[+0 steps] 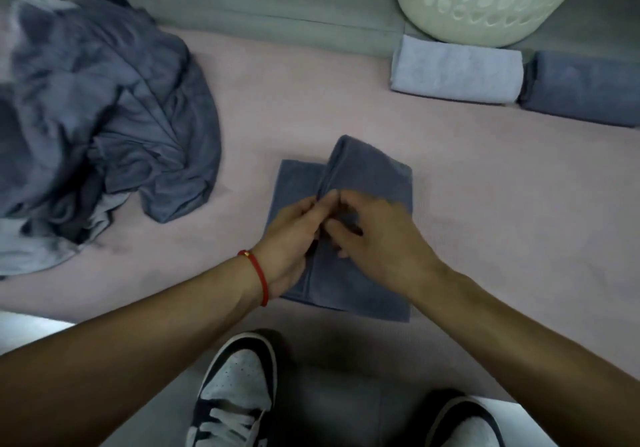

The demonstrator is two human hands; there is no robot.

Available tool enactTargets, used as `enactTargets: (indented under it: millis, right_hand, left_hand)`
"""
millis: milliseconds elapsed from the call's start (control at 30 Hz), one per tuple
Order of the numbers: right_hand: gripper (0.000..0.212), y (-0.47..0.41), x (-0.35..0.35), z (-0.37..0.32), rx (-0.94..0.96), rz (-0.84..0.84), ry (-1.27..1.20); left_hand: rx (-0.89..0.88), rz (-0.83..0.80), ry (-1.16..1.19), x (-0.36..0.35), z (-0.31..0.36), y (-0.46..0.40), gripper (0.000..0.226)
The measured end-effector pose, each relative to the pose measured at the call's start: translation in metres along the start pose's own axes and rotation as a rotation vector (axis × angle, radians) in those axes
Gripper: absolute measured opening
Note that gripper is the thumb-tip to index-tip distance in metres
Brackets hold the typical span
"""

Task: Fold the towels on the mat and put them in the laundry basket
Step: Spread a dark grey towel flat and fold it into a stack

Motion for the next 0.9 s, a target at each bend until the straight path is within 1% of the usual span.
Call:
enactTargets:
  millis: [33, 100, 167, 233, 300, 333, 467, 567, 667, 767, 833, 900]
  right_hand:
    - [0.016, 0.001, -0.006, -0.002, 0.005, -0.037, -0.024]
    - [0.024, 0.005, -0.012, 0.001, -0.009, -0.001, -0.012]
    - [0.028, 0.009, -0.011, 0.008, -0.036, 0.089, 0.044]
    - [0.028, 0.009, -0.009, 0.017, -0.076, 0.134, 0.078]
    - [0.028, 0.007, -0.01, 0.032, -0.107, 0.12, 0.143]
    - [0.029, 0.006, -0.012, 0.04, -0.118, 0.098, 0.19]
    - [0.033, 0.005, -0.021, 0.064, -0.105, 0.068, 0.356]
    - [0.035, -0.003, -0.02, 0.072, -0.09, 0.113, 0.407]
    - [0.045, -0.021, -0.016, 0.08, -0.081, 0.124, 0.453]
    - [0.058, -0.045, -0.012, 0.092, -0.152, 0.021, 0.409]
    - [0.059, -0.06, -0.01, 0.098, -0.197, -0.03, 0.366]
    - [0.055, -0.072, -0.006, 0.102, -0.246, -0.046, 0.332]
  left_hand:
    - [-0.018, 0.017, -0.003, 0.011, 0.001, -0.003, 0.034]
    - [-0.05, 0.024, -0.069, 0.031, 0.002, -0.01, 0.026]
    - [-0.138, 0.066, -0.281, 0.048, 0.005, -0.019, 0.024]
    - [-0.246, 0.126, -0.529, 0.059, 0.01, -0.027, 0.022]
    - [-0.291, 0.203, -0.753, 0.069, 0.015, -0.031, 0.023]
    - [-0.295, 0.221, -0.815, 0.073, 0.016, -0.033, 0.024]
    - [-0.353, 0.172, -0.896, 0.08, 0.012, -0.037, 0.028]
    - [-0.369, 0.209, -0.92, 0.082, 0.012, -0.036, 0.028]
    - [-0.38, 0.226, -1.023, 0.084, 0.011, -0.034, 0.029]
    - [-0.404, 0.279, -1.18, 0.088, 0.01, -0.034, 0.037]
    - [-0.36, 0.296, -1.221, 0.09, 0.01, -0.034, 0.04]
    - [-0.317, 0.295, -1.219, 0.09, 0.012, -0.035, 0.042]
Point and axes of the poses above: each hand's wrist, its own y-axis away from the middle knuckle, its own x-axis out of the back of the hand, z = x × y, the point moved 2 cm from there along -y, towards the middle knuckle, and after that the axes turned 15 degrees about y, right-handed, at the moved point
